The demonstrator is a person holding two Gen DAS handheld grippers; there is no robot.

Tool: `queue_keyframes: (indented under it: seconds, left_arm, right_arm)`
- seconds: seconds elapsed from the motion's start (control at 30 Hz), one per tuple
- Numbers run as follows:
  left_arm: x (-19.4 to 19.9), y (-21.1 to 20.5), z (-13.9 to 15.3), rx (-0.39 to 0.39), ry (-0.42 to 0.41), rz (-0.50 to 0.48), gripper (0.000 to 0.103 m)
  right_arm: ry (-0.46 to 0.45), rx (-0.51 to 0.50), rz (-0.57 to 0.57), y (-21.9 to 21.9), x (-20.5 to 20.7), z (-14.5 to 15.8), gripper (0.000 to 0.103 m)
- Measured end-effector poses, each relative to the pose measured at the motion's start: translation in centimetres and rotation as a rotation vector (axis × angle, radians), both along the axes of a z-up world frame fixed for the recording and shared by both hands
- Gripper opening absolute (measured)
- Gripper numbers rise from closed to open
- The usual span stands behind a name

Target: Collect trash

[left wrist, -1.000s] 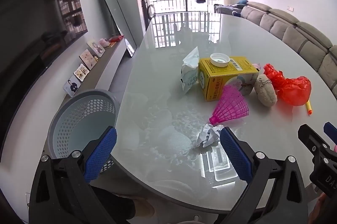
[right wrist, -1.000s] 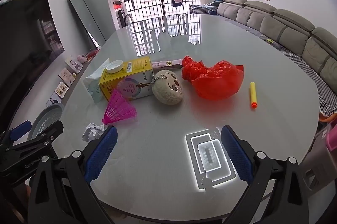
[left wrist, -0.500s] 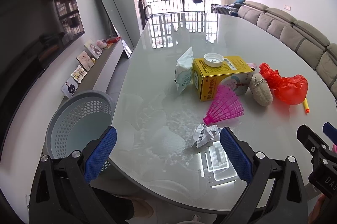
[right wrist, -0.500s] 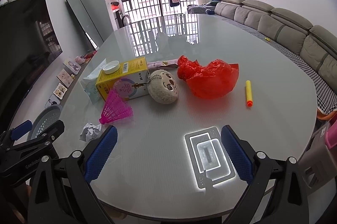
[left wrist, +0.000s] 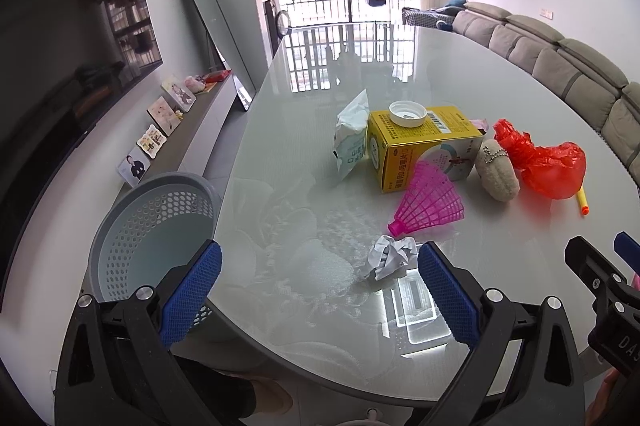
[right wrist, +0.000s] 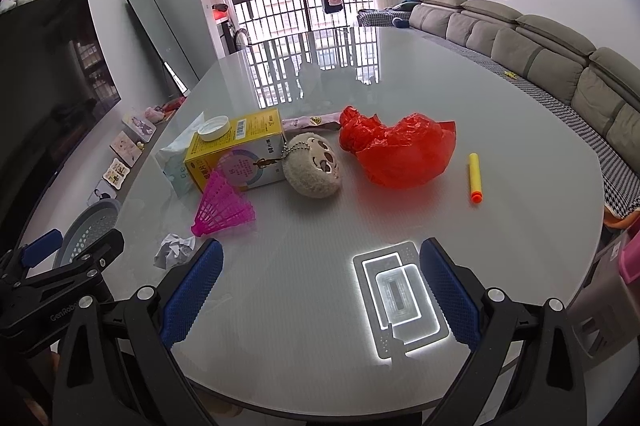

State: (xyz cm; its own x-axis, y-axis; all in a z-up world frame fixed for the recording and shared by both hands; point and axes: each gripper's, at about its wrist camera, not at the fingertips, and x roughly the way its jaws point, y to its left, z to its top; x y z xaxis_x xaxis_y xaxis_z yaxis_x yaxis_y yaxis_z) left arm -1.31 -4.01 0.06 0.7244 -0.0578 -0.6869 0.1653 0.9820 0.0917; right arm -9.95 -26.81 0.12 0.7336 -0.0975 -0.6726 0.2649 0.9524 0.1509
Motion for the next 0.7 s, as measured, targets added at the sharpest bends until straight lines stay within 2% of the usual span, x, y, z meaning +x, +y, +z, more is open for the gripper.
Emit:
queue_keyframes:
  seconds: [0.7]
  left_arm:
    - [-0.16,0.05,0.34,0.001,-0.001,-0.006,0.097]
  right_arm:
    - [-0.001,0.002,0.003,0.13,-0.04,0.07,0.094]
